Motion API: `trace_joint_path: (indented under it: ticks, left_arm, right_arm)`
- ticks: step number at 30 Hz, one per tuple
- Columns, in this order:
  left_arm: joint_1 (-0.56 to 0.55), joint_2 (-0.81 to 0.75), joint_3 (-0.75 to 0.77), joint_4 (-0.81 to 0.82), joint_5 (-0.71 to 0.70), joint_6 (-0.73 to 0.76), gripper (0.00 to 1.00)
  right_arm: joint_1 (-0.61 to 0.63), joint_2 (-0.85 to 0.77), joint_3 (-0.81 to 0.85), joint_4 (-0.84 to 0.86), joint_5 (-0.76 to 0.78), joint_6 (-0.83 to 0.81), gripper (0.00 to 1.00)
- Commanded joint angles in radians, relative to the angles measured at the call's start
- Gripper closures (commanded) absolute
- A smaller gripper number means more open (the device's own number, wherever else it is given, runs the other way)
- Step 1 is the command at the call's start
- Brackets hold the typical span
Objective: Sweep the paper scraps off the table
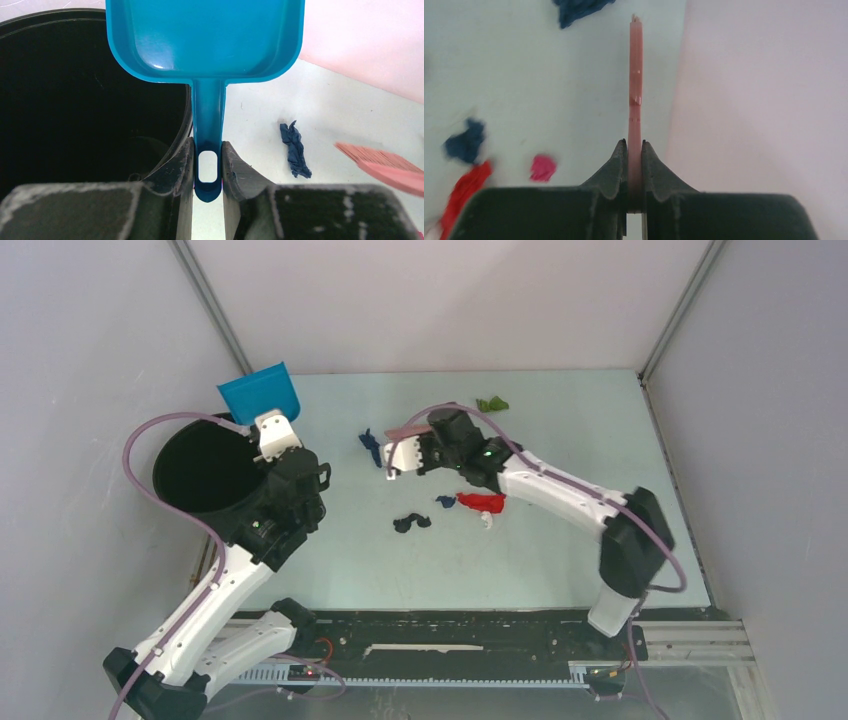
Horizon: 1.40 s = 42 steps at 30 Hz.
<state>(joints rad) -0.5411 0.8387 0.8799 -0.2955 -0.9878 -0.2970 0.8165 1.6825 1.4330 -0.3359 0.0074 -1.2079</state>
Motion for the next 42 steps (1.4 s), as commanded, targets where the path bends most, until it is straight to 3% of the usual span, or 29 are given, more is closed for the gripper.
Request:
trace_joint_path:
  ticks: [1,6,10,15,22,29,37,42]
  left_arm:
    - [0.007,-0.003,0.005,0.025,-0.026,-0.017,1.00]
    - [0.014,0.008,0.007,0.025,-0.014,-0.016,1.00]
    - [0.019,0.013,0.008,0.025,-0.004,-0.017,1.00]
    - [0.019,0.014,0.005,0.025,-0.006,-0.017,1.00]
    - [0.020,0.022,0.007,0.025,0.006,-0.016,1.00]
    - [0.021,0.039,0.011,0.027,0.021,0.001,1.00]
    - [0.023,0.070,0.017,0.025,0.074,0.015,1.00]
    - [0.023,0.097,0.017,0.027,0.107,0.036,1.00]
  right_arm:
    - [0.029,0.177,0.112,0.316,0.108,-0.111,1.00]
    - [0.032,0.378,0.308,0.385,0.128,-0.119,1.00]
    - [0.035,0.453,0.362,0.374,0.090,-0.137,1.00]
    - [0.041,0.448,0.342,0.188,-0.020,-0.142,1.00]
    - [0.070,0.359,0.195,0.047,-0.020,-0.193,1.00]
    - [0.117,0.192,0.033,-0.164,0.032,-0.129,1.00]
    - [0.177,-0.040,-0.136,-0.488,0.006,0.109,1.00]
    - [0.122,-0.165,-0.151,-0.475,0.005,0.262,1.00]
